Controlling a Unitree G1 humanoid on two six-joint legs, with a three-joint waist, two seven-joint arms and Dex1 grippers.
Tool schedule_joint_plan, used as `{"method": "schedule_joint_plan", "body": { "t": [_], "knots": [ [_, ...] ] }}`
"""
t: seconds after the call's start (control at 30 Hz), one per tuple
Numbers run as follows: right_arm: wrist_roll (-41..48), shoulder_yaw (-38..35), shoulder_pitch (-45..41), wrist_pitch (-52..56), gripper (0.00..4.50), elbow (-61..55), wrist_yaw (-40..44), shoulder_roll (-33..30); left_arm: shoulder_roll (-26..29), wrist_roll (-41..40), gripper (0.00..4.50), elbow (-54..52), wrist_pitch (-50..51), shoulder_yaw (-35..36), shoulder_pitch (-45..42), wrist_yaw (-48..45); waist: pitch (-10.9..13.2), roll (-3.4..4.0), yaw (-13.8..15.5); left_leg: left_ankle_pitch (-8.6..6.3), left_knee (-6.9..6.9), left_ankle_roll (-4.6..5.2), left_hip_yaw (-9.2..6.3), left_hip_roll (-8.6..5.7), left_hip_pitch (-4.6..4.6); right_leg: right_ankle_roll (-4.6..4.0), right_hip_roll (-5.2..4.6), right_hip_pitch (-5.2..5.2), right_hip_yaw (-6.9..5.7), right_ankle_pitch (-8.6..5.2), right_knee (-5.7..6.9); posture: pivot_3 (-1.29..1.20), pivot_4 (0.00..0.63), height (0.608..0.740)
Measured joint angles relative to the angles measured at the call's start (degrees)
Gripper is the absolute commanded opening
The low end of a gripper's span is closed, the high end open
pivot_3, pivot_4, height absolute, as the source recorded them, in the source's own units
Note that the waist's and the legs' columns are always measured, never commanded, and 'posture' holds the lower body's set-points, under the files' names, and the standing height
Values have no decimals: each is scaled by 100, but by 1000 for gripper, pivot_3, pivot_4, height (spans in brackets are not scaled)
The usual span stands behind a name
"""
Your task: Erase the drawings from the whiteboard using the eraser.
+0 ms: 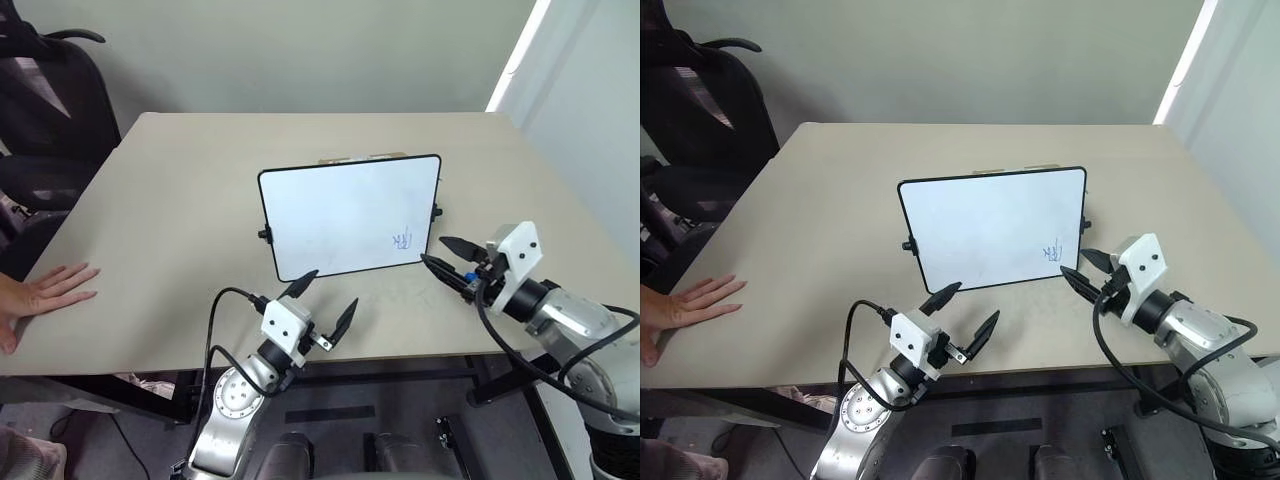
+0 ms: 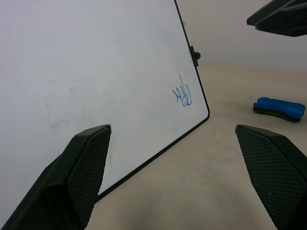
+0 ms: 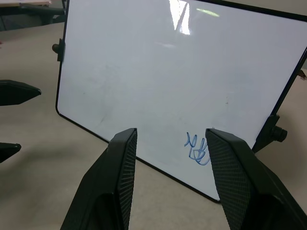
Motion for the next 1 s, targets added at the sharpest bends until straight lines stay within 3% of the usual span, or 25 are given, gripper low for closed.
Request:
{"method": "schedule_joint_plan", "body": {
  "t": [1.0],
  "knots": [
    [7, 62, 11, -13, 2396, 59, 5, 12, 39, 47, 4500, -145, 19, -7, 126, 87, 0, 0, 2, -2, 1, -1, 0, 0, -1, 0, 0, 0, 0, 0, 0, 0, 150, 730]
  ]
}}
